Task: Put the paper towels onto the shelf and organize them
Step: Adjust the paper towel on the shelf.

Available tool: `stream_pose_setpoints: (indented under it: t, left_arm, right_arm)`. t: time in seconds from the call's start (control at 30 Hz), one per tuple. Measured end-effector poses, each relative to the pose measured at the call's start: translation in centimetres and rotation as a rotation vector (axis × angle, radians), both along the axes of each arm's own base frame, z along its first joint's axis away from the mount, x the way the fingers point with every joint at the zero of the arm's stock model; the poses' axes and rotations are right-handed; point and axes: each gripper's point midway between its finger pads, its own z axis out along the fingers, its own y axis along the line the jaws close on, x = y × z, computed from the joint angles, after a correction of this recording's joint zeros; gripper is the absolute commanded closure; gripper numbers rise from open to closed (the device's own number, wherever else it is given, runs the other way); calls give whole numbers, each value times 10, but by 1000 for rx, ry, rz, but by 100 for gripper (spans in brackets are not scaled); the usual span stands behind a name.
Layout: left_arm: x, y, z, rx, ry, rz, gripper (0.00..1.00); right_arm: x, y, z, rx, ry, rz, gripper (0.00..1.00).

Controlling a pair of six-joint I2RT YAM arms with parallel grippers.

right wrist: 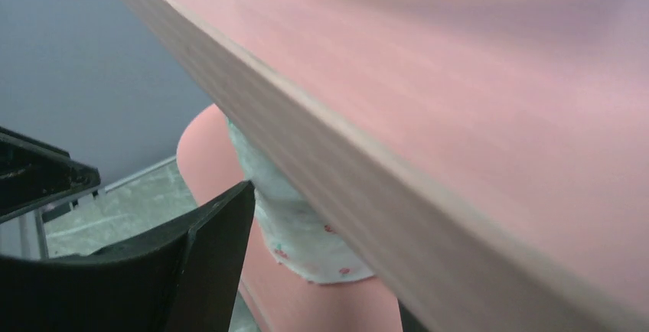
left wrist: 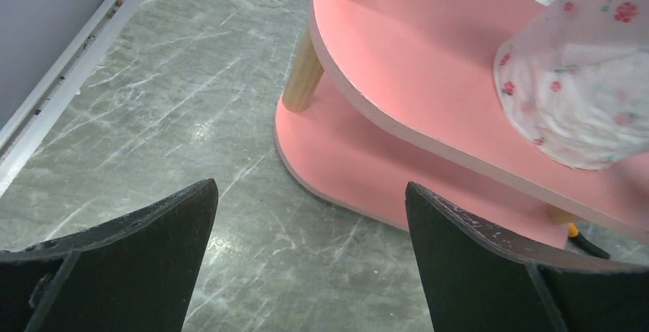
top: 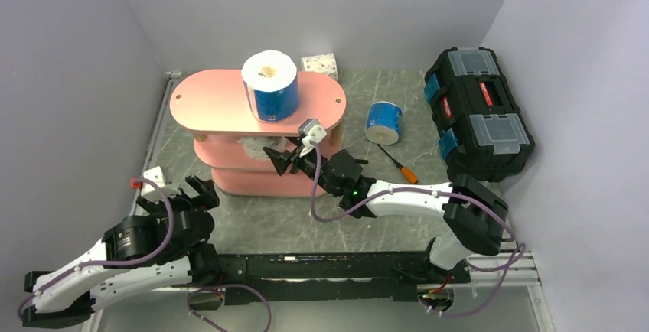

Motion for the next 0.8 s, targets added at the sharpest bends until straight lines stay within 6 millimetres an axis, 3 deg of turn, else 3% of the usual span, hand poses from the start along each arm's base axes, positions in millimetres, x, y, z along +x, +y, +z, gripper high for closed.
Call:
stream_pose_setpoints:
  t: [0.43,0.8]
  left_arm:
    - [-1,1,1,-14,-7,-3,1]
    - [0,1,1,-8,-8,-7,1]
  right_arm:
    - [-8,29,3,-7,-31,97,35]
    - [-11,6,-13,-19,-17,47,35]
